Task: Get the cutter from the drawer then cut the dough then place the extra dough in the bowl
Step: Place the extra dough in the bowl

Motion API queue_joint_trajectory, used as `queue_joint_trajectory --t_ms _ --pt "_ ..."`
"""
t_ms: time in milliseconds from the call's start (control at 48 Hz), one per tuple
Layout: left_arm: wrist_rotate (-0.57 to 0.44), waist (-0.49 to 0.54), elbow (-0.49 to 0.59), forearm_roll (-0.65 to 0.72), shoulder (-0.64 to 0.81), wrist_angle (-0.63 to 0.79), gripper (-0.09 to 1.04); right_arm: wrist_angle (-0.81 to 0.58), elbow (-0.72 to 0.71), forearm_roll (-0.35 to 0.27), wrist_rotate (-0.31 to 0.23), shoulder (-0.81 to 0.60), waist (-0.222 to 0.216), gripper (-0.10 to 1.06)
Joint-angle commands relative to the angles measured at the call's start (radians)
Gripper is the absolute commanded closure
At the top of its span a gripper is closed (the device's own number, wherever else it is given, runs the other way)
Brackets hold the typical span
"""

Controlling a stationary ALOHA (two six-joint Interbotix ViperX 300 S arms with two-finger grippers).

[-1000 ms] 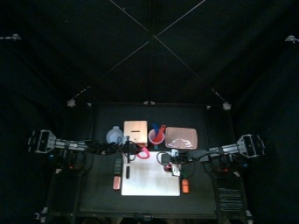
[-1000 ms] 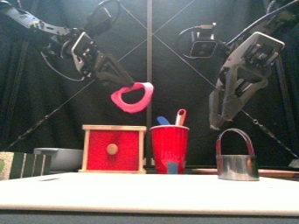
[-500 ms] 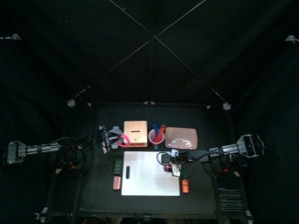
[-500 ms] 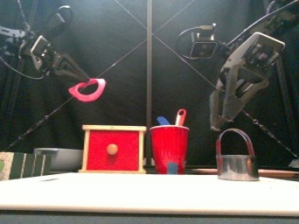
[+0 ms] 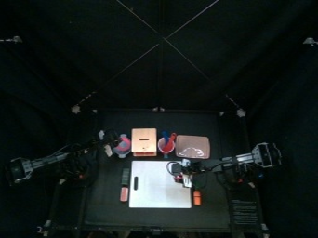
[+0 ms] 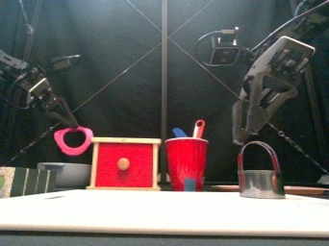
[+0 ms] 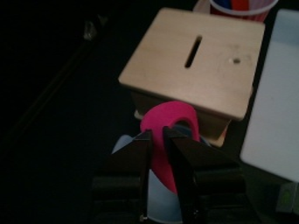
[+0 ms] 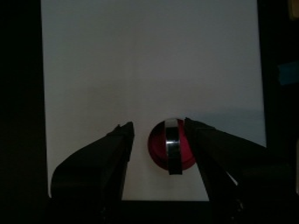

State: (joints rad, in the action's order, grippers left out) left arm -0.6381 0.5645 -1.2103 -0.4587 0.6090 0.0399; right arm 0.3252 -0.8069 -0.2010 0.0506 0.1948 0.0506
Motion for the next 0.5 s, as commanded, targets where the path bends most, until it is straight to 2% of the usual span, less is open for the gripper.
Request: queue_joint_trajectory --t_ms 21,104,312,500 --pt "0.002 0.005 0.02 0.003 -0.008 -0.018 0.35 -0.008 0.023 -0.005 0.0 0.014 0.002 0.12" --pt "0.002 0.006 0.015 0.005 0.002 -0.018 0.32 -0.008 0.025 -0.006 0.0 0.014 0.003 0.12" --pt "0.005 0.006 0.008 -0.002 0.029 -0.017 0.15 -0.008 0.031 -0.008 0.0 0.014 0.003 0.12" --pt "0.006 -0.002 0.012 -0.02 0.034 -0.025 0.14 -0.011 0.035 -0.002 0.002 0.014 -0.002 0.12"
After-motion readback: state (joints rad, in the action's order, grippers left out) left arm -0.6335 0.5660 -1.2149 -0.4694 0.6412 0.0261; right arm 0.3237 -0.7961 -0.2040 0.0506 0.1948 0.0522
